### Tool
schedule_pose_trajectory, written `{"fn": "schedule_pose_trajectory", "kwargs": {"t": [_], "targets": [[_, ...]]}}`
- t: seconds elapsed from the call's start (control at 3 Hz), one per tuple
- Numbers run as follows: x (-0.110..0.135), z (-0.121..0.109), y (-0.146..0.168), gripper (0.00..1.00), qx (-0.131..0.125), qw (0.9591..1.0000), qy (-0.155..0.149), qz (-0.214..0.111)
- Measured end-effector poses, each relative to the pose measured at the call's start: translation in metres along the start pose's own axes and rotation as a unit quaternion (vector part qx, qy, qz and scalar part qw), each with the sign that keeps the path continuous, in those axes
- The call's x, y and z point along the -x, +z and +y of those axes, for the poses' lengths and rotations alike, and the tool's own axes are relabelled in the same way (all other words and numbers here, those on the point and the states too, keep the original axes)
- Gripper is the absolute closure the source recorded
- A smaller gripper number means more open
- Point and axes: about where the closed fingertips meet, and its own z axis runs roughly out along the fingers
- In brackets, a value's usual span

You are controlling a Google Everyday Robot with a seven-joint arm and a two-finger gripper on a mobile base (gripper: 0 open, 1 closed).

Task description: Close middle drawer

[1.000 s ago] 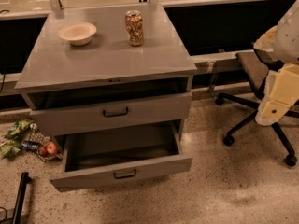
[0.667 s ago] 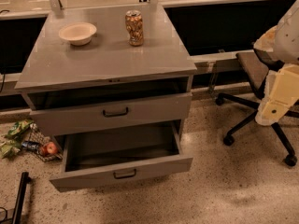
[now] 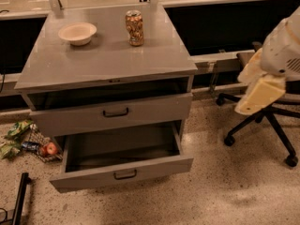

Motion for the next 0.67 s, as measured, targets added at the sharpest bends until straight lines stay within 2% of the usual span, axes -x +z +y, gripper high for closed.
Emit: {"fn": "schedule_pose_trajectory", "kwargs": {"t": [0.33, 0.67], "targets": [[0.006, -0.009, 0.070, 0.64, 0.016, 0.9980, 0.016, -0.058], [0.024, -0.019, 0.133, 0.87, 0.016, 0.9933, 0.001, -0.114]]}}
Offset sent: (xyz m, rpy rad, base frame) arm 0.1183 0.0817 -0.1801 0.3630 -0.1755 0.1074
